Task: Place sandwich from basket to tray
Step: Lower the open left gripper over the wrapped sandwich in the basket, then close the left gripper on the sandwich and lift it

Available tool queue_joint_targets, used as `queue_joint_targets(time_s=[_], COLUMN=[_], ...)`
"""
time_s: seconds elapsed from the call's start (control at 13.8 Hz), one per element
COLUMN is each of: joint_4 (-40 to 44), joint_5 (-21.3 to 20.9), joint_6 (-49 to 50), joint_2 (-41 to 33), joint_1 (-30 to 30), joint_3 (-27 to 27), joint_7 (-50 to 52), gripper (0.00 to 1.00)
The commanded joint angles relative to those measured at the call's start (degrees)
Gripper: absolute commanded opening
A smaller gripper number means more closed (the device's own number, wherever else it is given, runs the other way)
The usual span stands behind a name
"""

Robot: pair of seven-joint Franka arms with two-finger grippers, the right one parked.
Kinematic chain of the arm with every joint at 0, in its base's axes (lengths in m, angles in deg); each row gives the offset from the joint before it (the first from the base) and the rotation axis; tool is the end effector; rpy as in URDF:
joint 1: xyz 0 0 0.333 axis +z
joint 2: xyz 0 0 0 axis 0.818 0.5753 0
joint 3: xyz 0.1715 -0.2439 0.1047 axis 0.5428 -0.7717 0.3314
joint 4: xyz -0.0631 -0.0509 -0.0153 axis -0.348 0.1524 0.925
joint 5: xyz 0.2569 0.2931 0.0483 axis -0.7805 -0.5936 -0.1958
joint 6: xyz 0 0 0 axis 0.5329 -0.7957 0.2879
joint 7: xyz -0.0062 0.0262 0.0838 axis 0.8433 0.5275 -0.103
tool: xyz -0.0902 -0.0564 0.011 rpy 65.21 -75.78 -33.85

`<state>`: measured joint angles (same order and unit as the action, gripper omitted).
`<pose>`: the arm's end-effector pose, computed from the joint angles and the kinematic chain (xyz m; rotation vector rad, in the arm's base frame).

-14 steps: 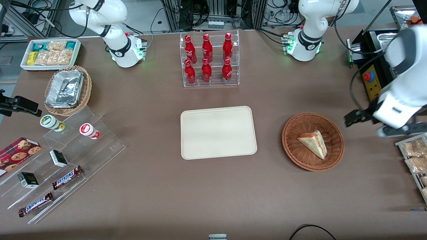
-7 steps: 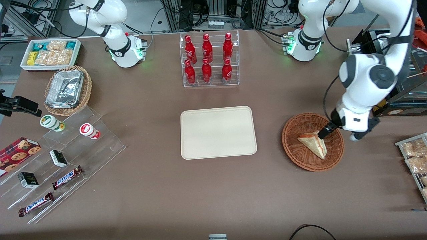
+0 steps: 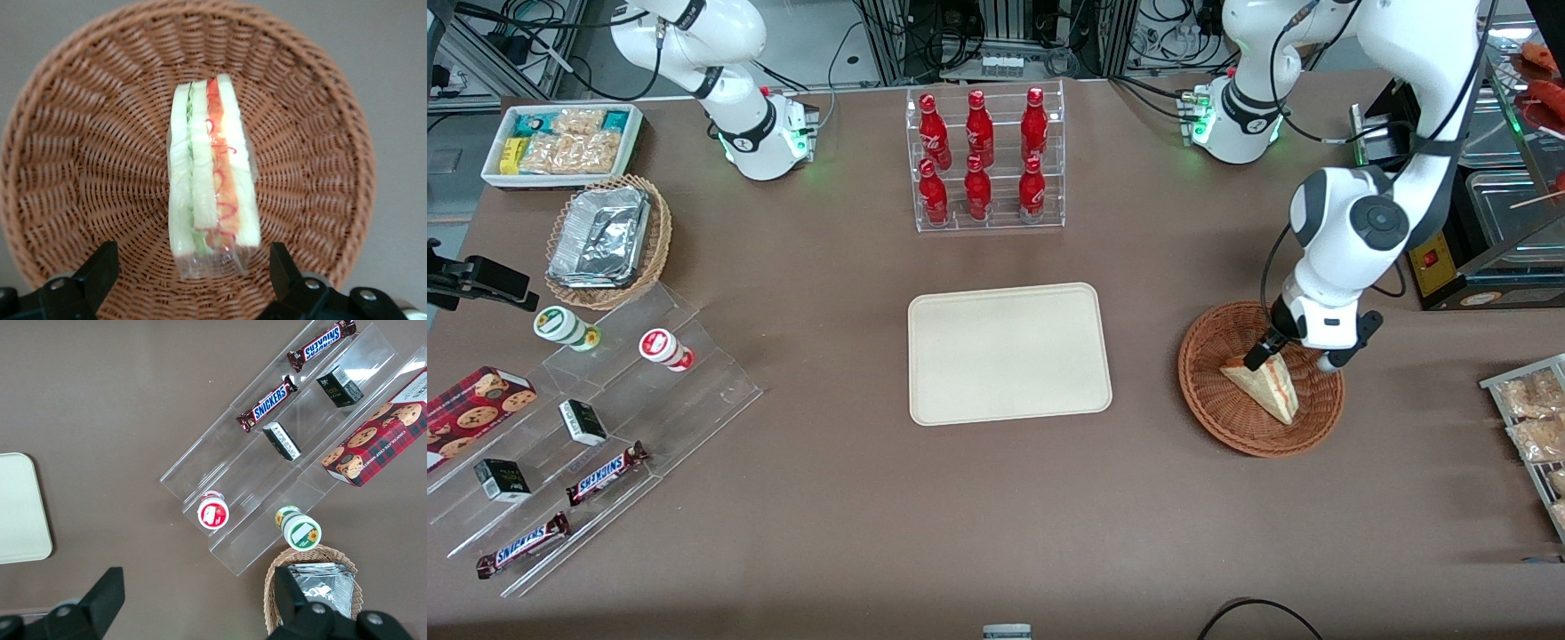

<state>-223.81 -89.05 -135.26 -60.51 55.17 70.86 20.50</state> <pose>0.5182 -0.0695 0.2652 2.8606 1.0931 0.1706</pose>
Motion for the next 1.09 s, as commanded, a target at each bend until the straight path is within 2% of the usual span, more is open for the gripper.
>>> queue_joint_targets(time_s=[0.0,0.07,0.15,0.36,0.58,0.73,1.02], joint_4=[0.5,0.7,1.1,2.4,5.3,9.0,25.8], joint_5=[-0.9,-0.9,-0.8,-1.1,-2.1,-6.0,-6.5], joint_6=[-2.7,-2.7,-2.7,-1.7,4.3,13.3,35.2], joint_2=[1.9,2.1,2.1,1.6,-0.5,-3.8,-3.9], joint_1=[0.0,0.1,0.2,0.2,0.1,0.1,-0.1], joint_3=[0.2,0.3,0.4,0.5,0.4,-0.1,-6.4], joint_7=[1.7,1.7,1.5,0.9,0.9,0.7,0.5], gripper=[0.82,0.28,0.0,0.0,0.0,0.0,0.0])
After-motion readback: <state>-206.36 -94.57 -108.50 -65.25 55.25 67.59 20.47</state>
